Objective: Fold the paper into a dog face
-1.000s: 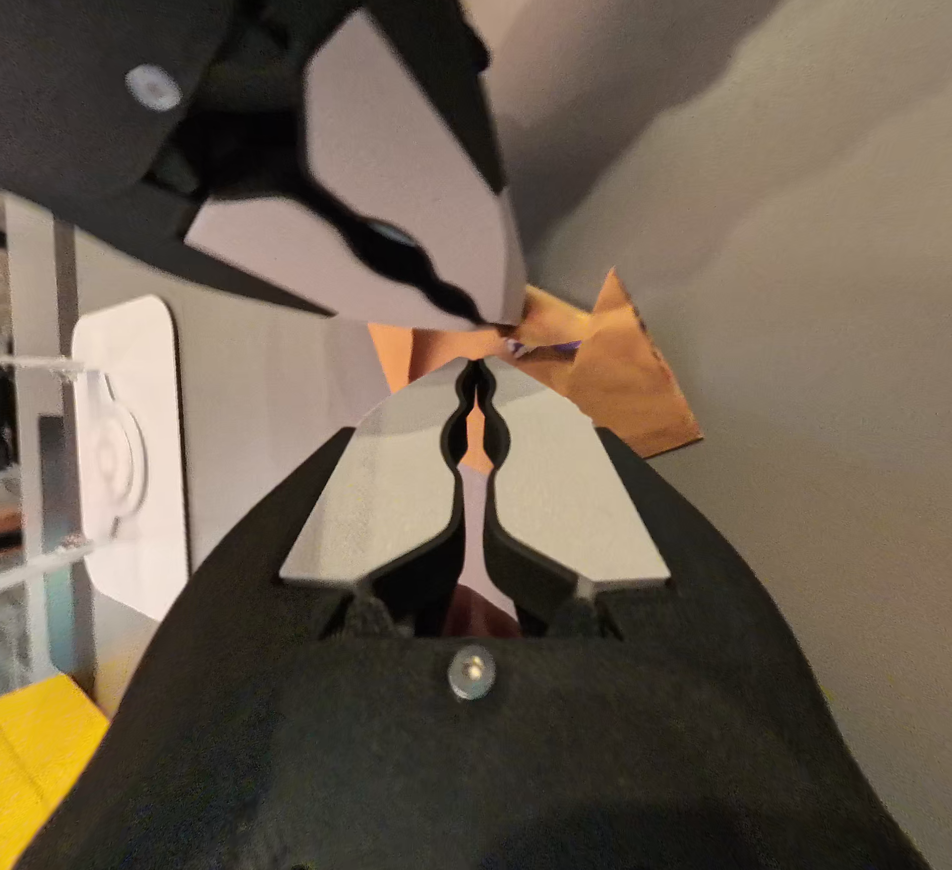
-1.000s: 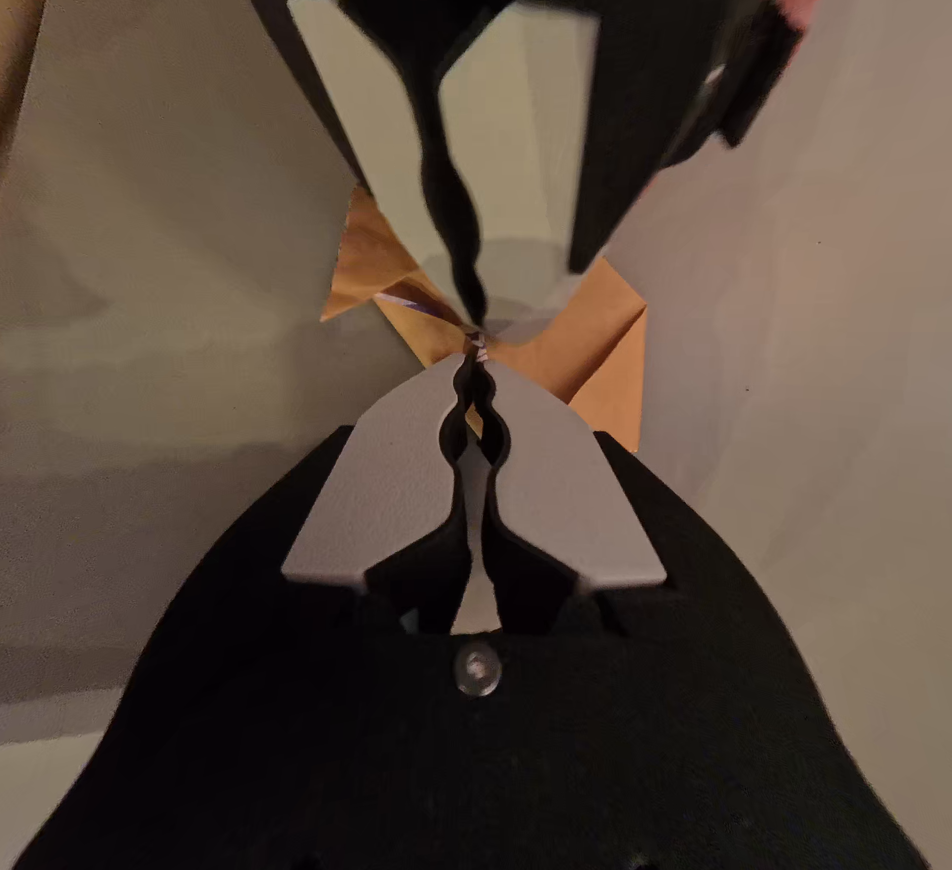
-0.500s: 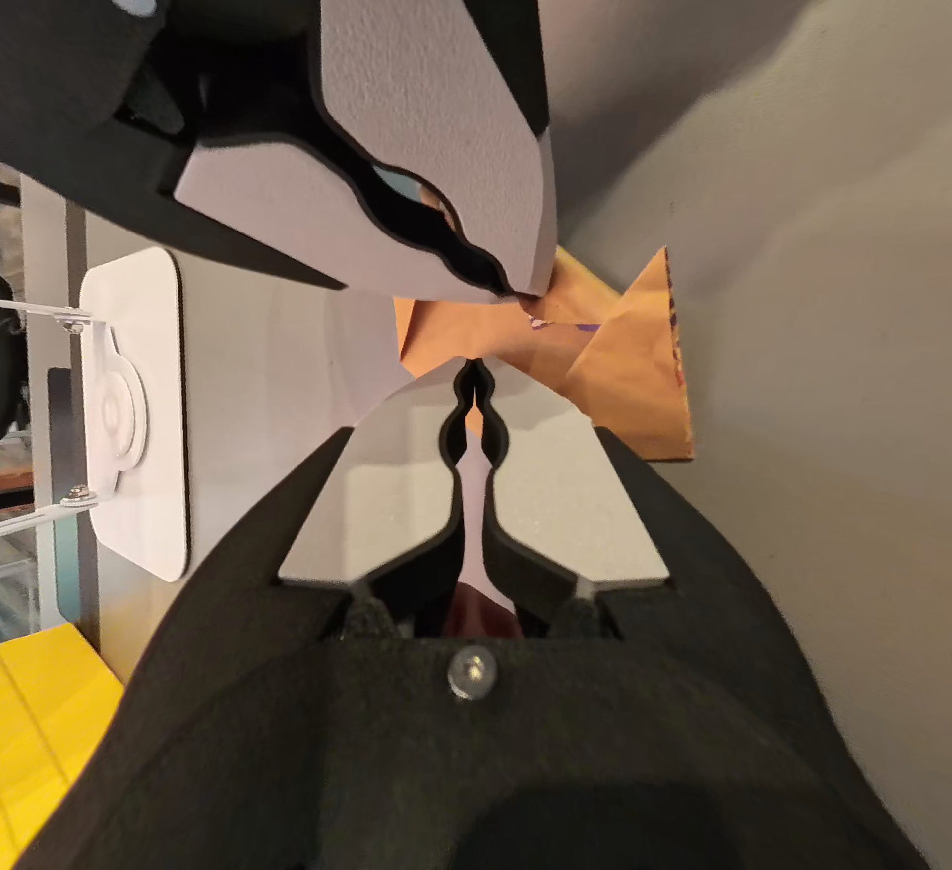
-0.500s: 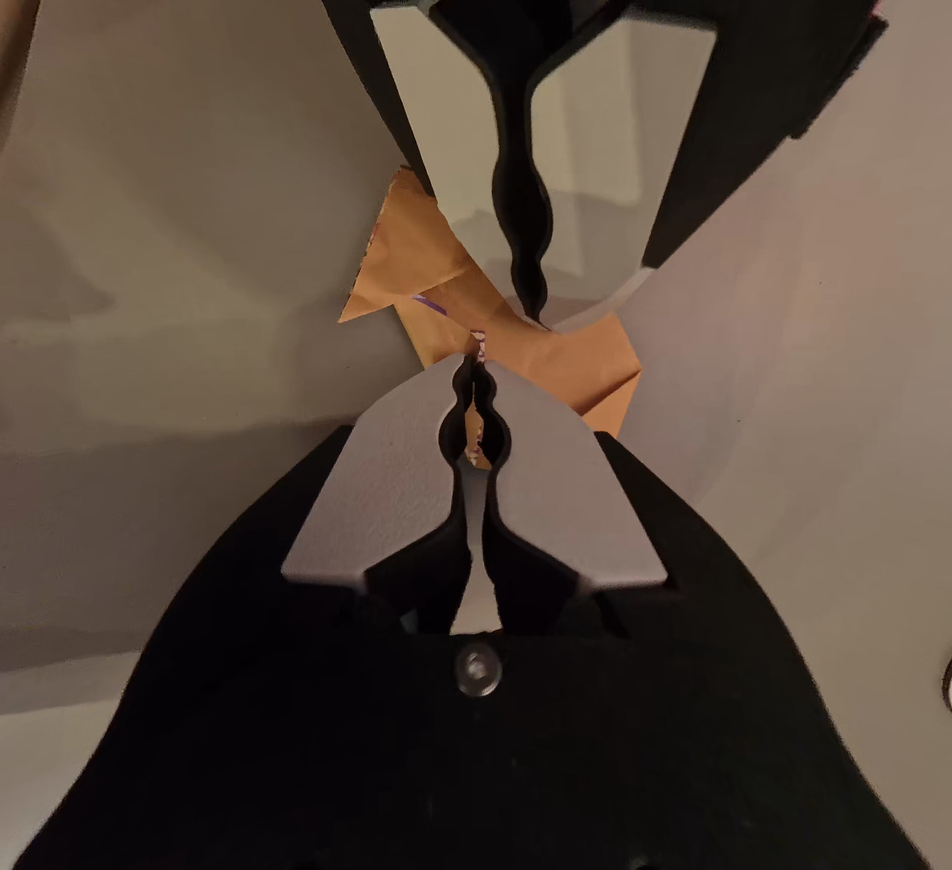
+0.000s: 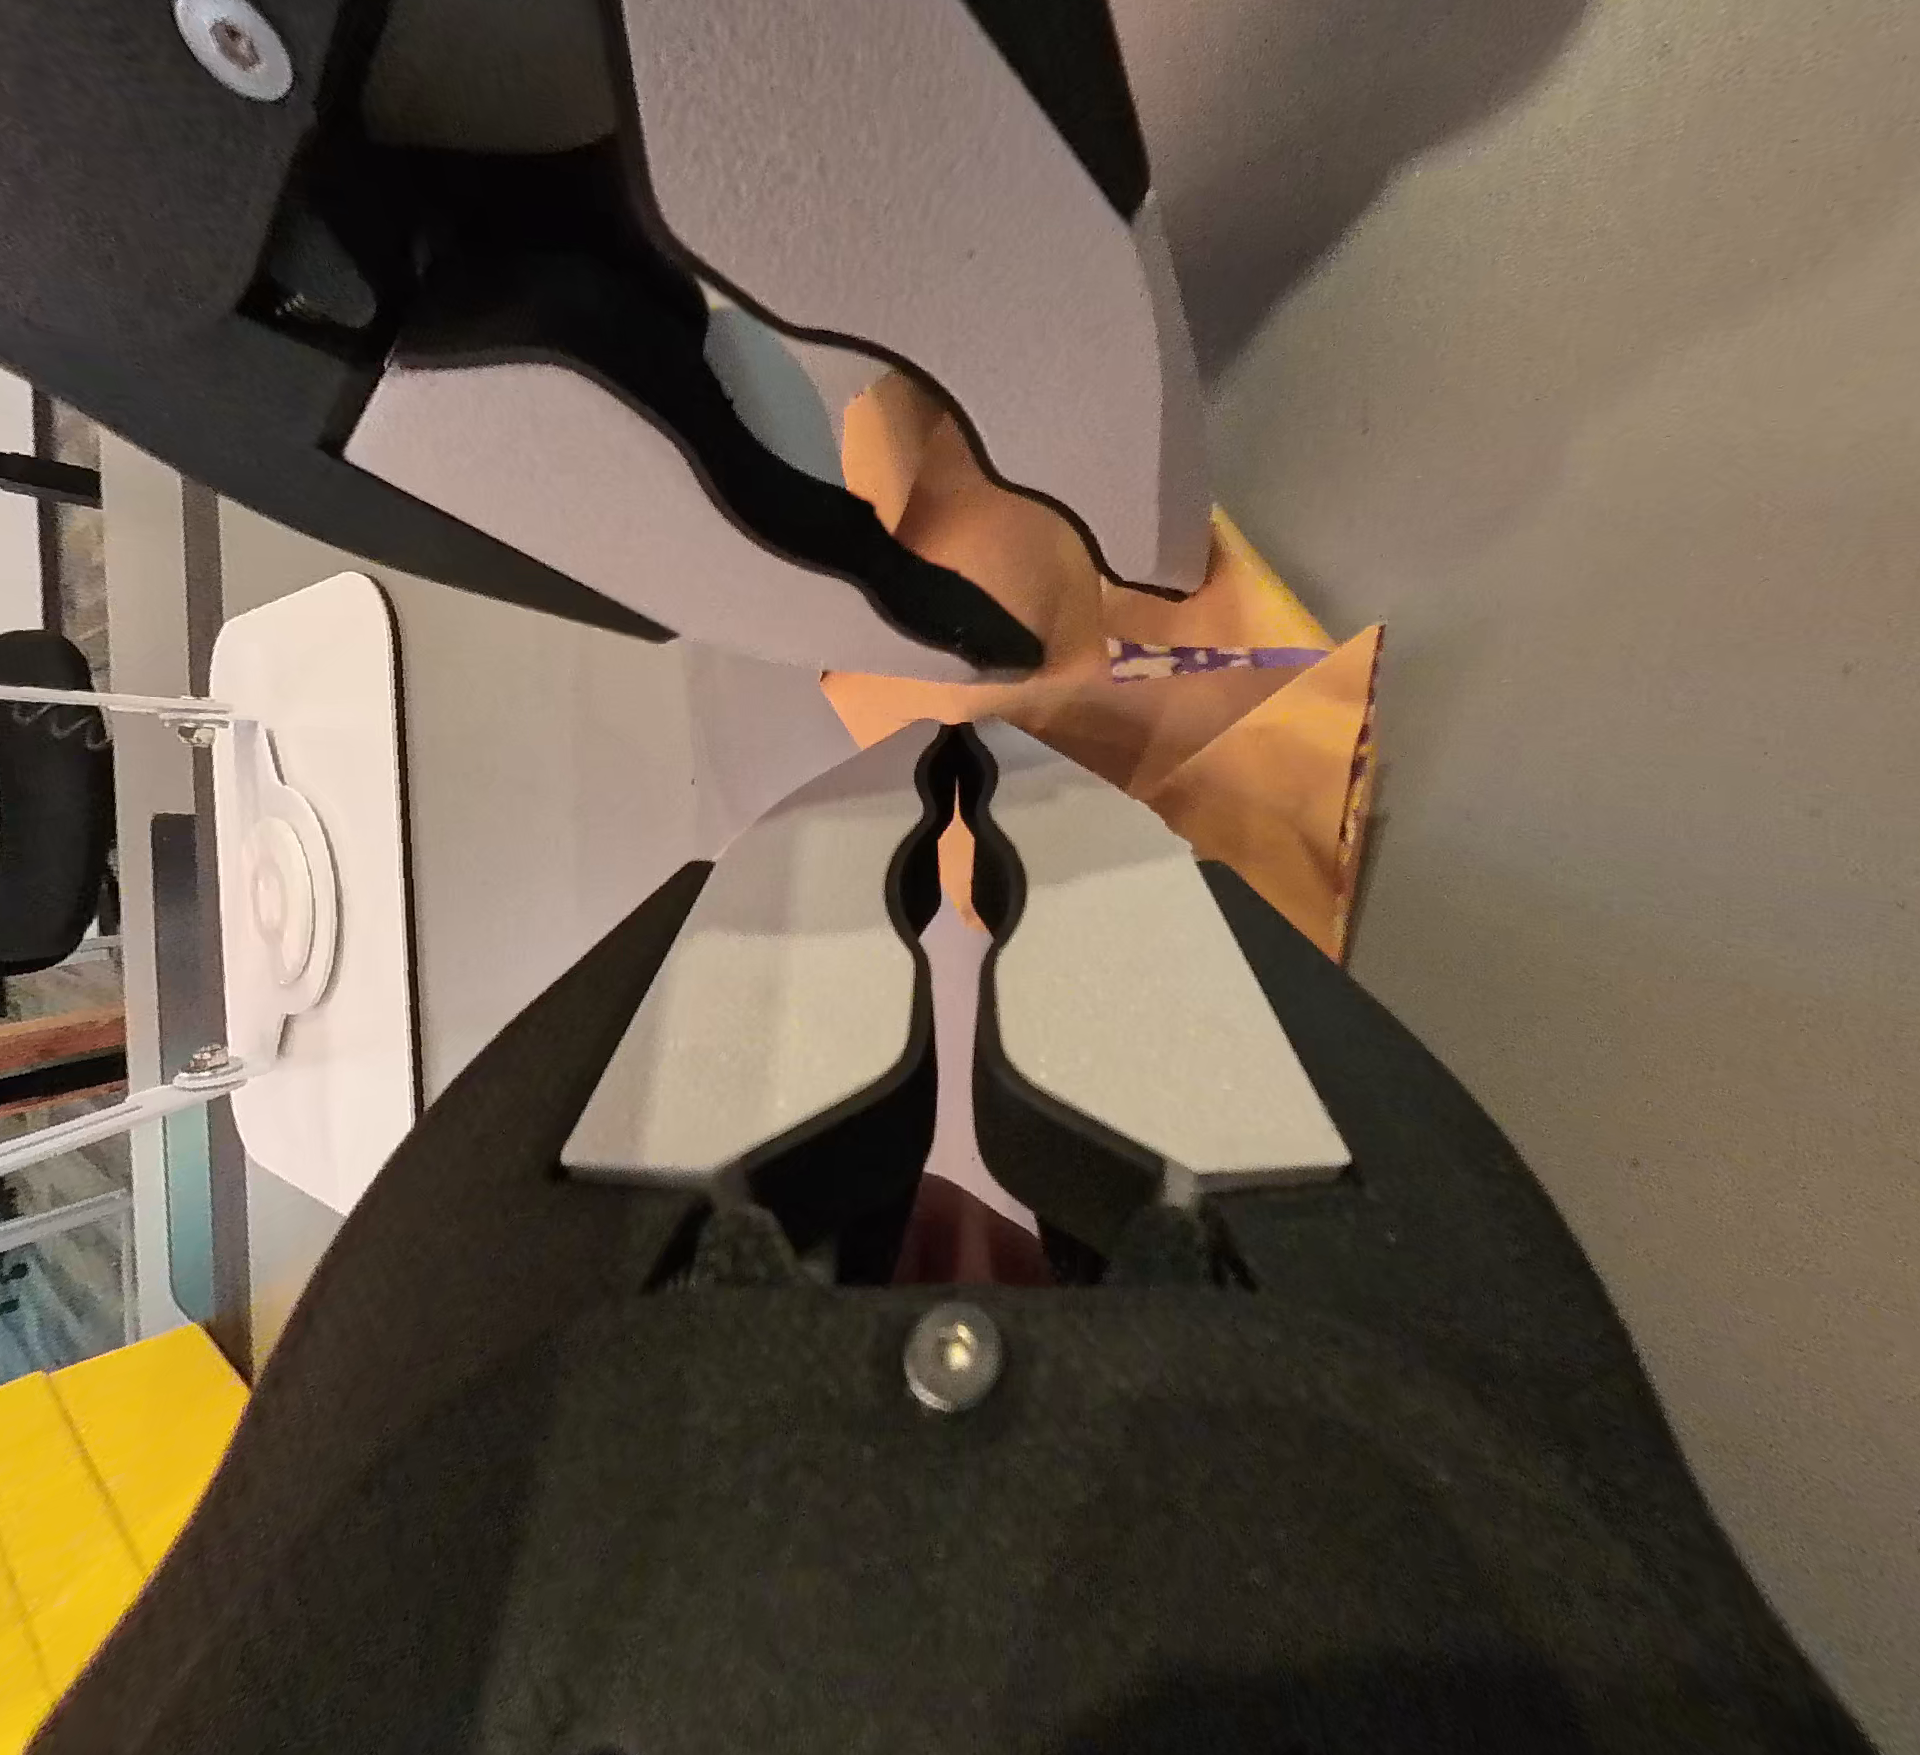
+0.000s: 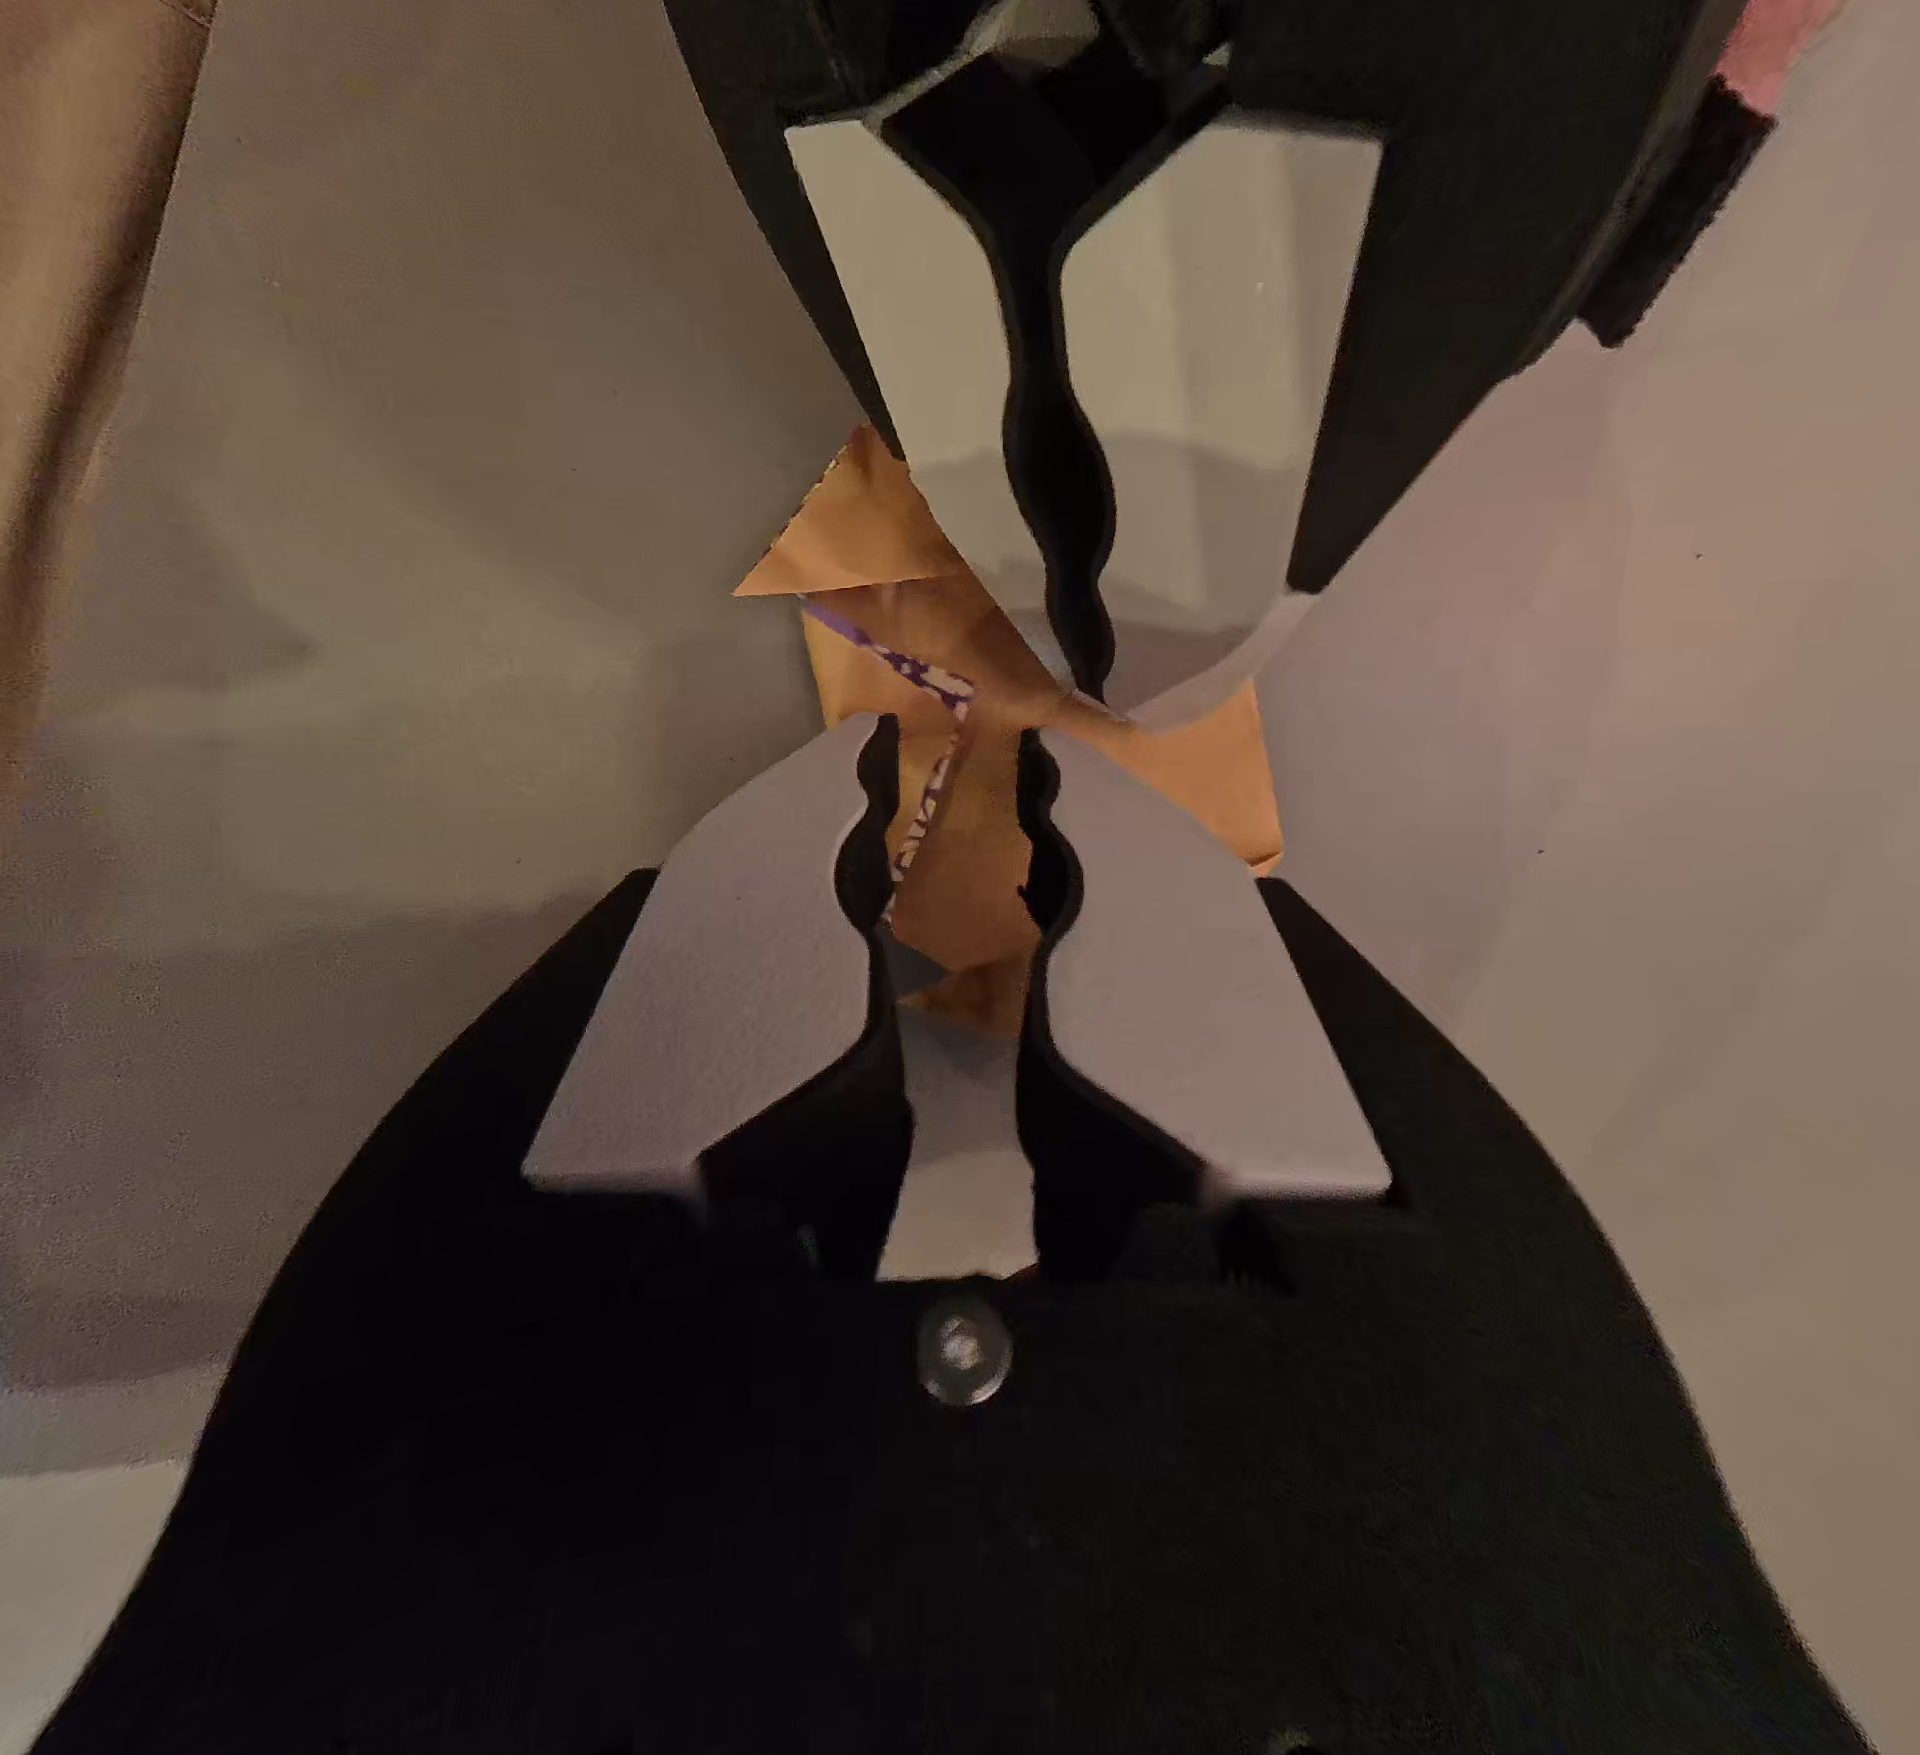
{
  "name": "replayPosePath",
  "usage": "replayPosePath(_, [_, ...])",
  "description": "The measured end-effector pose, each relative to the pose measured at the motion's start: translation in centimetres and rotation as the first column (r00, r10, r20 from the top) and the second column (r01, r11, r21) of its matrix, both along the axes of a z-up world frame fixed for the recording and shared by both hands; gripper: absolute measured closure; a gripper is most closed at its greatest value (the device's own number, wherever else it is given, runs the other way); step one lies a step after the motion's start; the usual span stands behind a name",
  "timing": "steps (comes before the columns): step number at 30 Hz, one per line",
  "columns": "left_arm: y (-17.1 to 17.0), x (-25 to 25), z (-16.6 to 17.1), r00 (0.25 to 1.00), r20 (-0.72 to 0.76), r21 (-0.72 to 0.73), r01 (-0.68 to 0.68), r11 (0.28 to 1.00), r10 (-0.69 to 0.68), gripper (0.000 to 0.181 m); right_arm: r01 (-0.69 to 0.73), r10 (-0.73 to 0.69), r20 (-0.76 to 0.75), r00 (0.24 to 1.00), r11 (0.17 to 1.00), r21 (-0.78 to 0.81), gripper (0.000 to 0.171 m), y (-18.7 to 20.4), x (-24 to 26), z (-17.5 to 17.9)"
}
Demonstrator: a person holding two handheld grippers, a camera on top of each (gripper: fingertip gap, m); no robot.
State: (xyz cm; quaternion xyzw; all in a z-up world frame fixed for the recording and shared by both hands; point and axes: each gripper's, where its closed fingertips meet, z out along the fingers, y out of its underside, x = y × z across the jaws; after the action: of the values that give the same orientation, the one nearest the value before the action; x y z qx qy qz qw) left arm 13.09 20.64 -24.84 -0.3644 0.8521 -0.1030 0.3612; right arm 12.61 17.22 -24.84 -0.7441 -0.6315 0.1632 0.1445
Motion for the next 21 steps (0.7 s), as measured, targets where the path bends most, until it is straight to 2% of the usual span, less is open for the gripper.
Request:
replayPosePath(1, [0.0,0.0,0.0,1.0,0.001,-0.002,0.001,1.0,-0.001,0.181,-0.002,0.002,-0.011,1.0,1.0,0.001,0.148,0.0,-0.1,0.0])
replayPosePath(11, [-0.3,0.3,0.0,1.0,0.015,-0.002,0.01,1.0,-0.01,0.181,-0.066,0.063,-0.082,0.995,0.997,-0.044,0.163,-1.3,-0.8,0.1])
replayPosePath(21, [-0.3,0.3,0.0,1.0,0.02,0.0,0.015,1.0,-0.015,0.181,0.056,-0.063,-0.165,0.984,0.997,-0.043,0.169,-0.6,0.0,1.0])
